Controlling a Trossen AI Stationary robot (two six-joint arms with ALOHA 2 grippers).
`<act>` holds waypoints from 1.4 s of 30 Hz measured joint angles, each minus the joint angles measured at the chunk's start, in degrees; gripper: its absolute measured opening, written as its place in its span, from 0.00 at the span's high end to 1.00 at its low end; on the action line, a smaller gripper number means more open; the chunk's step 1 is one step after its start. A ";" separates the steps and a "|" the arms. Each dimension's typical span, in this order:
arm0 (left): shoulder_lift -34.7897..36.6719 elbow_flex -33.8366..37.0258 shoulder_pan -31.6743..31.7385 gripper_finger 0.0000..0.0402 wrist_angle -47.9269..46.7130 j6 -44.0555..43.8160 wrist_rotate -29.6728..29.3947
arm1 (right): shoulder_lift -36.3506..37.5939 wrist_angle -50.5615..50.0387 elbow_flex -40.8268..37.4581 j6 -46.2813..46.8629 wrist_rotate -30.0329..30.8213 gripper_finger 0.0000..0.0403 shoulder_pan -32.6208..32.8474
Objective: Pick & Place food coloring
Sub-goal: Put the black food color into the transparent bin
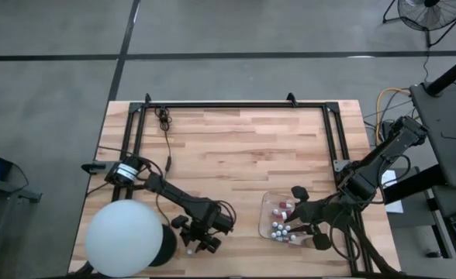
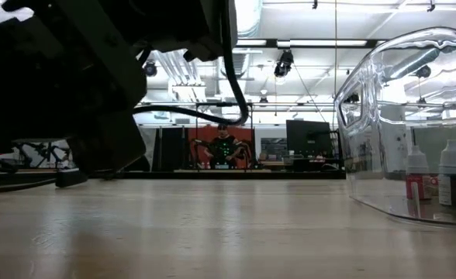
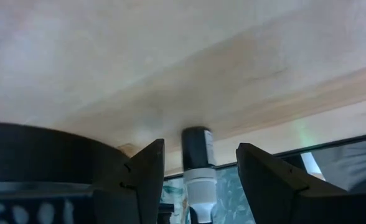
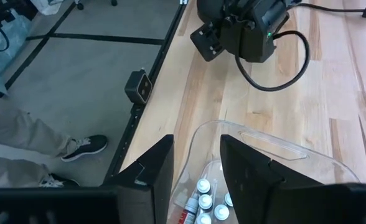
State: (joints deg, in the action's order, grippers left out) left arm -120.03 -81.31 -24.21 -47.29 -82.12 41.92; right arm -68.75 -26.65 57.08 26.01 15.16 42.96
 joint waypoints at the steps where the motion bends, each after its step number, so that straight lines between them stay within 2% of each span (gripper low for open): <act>1: 0.00 0.19 -0.17 0.57 0.68 -0.40 0.23 | 0.01 0.00 0.00 -0.14 0.00 0.70 0.00; 9: 0.00 1.04 -0.54 0.57 1.22 -1.10 0.55 | 0.01 -0.04 0.00 -0.76 0.00 0.68 0.00; 17: 0.00 1.95 -1.50 0.57 3.97 -4.45 1.44 | 0.02 -0.06 0.00 -0.78 0.00 0.70 0.00; 24: -0.10 2.07 -1.28 0.57 4.18 -6.47 -0.46 | 0.00 -0.05 0.00 -2.15 0.00 0.69 -0.01; 31: -2.30 1.85 -2.01 0.57 6.17 -8.07 3.57 | -0.01 0.01 0.00 -2.49 0.00 0.68 -0.01; 38: -2.60 1.85 -1.90 0.57 6.32 -8.46 4.14 | 0.02 -0.02 0.00 -2.70 -0.02 0.71 0.00; 42: -2.62 1.85 -1.90 0.61 6.20 -8.44 4.31 | 0.02 0.00 0.00 -2.71 -0.02 0.71 -0.01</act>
State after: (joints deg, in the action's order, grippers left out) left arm -122.65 -79.46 -26.11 -41.10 -90.56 46.24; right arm -68.73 -26.65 57.08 23.30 15.14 42.95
